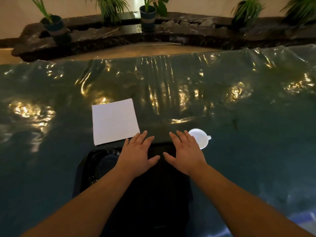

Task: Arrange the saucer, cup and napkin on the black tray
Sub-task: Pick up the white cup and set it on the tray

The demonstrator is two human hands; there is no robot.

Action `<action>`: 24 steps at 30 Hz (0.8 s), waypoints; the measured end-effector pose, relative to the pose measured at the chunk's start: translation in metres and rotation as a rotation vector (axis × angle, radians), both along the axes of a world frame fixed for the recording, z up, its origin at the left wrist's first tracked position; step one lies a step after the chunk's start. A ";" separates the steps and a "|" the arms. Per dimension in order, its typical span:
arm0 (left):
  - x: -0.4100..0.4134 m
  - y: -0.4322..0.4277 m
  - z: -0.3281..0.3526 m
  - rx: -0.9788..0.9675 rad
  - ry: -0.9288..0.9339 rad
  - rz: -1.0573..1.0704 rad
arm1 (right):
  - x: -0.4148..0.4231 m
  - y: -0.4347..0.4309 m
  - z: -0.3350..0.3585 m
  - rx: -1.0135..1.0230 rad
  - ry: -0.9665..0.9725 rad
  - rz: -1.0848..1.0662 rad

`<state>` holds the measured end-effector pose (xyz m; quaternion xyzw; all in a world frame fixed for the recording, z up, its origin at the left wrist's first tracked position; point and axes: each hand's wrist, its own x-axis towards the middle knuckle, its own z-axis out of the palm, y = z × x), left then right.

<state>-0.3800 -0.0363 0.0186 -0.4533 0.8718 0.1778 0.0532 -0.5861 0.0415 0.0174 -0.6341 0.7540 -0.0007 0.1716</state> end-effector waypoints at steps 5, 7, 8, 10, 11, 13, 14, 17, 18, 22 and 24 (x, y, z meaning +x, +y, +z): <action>-0.030 0.001 -0.001 0.011 0.001 -0.036 | -0.026 0.013 0.003 0.002 -0.016 -0.049; -0.043 0.002 -0.001 0.015 -0.001 -0.049 | -0.036 0.017 0.003 -0.002 0.000 -0.052; -0.049 0.003 -0.001 0.018 0.000 -0.055 | -0.041 0.019 0.002 -0.004 0.009 -0.054; -0.063 0.004 -0.001 0.033 0.006 -0.064 | -0.051 0.023 0.000 -0.009 0.013 -0.067; -0.068 0.004 0.000 0.042 0.009 -0.067 | -0.055 0.024 0.001 -0.012 0.008 -0.074; -0.083 0.005 0.000 0.052 0.012 -0.077 | -0.067 0.028 0.001 -0.009 -0.013 -0.095; -0.087 0.004 0.000 0.055 0.015 -0.077 | -0.070 0.029 0.002 -0.007 -0.023 -0.103; -0.104 0.003 -0.001 0.068 0.013 -0.090 | -0.085 0.035 0.003 -0.005 -0.041 -0.135; -0.111 0.004 -0.002 0.073 0.014 -0.094 | -0.091 0.037 0.003 -0.005 -0.044 -0.148; -0.133 0.006 -0.005 0.062 0.030 -0.108 | -0.109 0.042 0.000 -0.001 -0.050 -0.192; -0.143 0.007 -0.009 0.054 0.036 -0.118 | -0.116 0.043 -0.001 0.002 -0.066 -0.213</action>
